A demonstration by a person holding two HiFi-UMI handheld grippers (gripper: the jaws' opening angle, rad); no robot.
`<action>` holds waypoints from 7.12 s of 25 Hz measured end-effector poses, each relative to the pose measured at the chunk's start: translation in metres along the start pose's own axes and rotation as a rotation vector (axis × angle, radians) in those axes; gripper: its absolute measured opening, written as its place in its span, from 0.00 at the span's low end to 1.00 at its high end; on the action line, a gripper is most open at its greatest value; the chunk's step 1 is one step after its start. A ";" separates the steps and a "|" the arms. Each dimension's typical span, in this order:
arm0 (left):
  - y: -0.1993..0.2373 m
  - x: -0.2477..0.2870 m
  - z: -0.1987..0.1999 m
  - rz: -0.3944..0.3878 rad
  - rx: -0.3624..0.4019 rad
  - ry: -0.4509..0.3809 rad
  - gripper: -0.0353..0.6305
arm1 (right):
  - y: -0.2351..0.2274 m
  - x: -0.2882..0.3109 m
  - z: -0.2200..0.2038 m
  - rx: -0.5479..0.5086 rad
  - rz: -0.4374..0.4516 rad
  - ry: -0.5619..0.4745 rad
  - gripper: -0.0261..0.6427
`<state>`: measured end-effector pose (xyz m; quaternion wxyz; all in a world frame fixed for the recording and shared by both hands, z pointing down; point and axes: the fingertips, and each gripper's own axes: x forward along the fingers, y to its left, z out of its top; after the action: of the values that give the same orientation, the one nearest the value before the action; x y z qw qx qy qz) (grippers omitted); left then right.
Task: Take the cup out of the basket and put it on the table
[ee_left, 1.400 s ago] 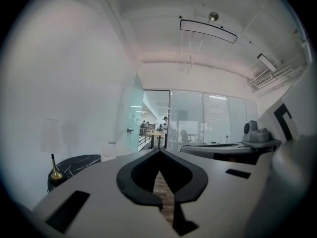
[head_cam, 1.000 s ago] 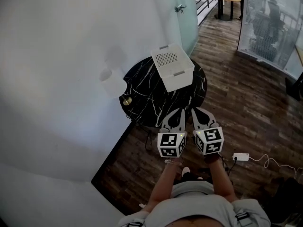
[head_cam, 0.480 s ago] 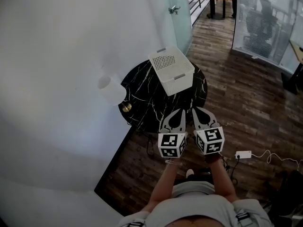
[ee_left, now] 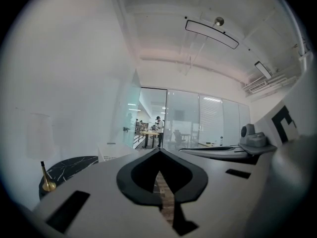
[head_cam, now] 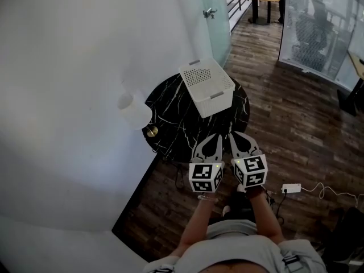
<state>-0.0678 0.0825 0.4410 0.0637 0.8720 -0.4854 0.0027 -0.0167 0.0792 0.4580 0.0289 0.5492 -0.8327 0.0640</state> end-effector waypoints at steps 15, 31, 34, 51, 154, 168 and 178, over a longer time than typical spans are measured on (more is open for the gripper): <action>0.005 0.061 0.005 0.043 -0.006 -0.008 0.06 | -0.043 0.042 0.008 -0.006 0.043 0.006 0.05; 0.011 0.134 0.005 0.155 -0.007 0.010 0.06 | -0.101 0.093 0.016 0.015 0.159 0.014 0.05; 0.013 0.142 0.003 0.180 -0.002 0.013 0.06 | -0.107 0.100 0.016 0.017 0.186 0.014 0.05; 0.007 0.174 0.004 0.197 0.021 0.028 0.06 | -0.134 0.114 0.020 0.001 0.207 0.015 0.05; 0.274 0.364 -0.045 0.374 -0.129 0.202 0.06 | -0.157 0.453 -0.035 -0.005 0.321 0.298 0.05; 0.288 0.370 -0.058 0.395 -0.150 0.237 0.06 | -0.161 0.487 -0.061 -0.012 0.322 0.388 0.05; 0.293 0.376 -0.064 0.396 -0.151 0.266 0.06 | -0.168 0.510 -0.085 -0.054 0.324 0.470 0.06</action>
<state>-0.1128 -0.3811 0.5611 0.1900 0.7446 -0.6330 0.0936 -0.0661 -0.4391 0.6156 0.2250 0.3783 -0.8815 0.1712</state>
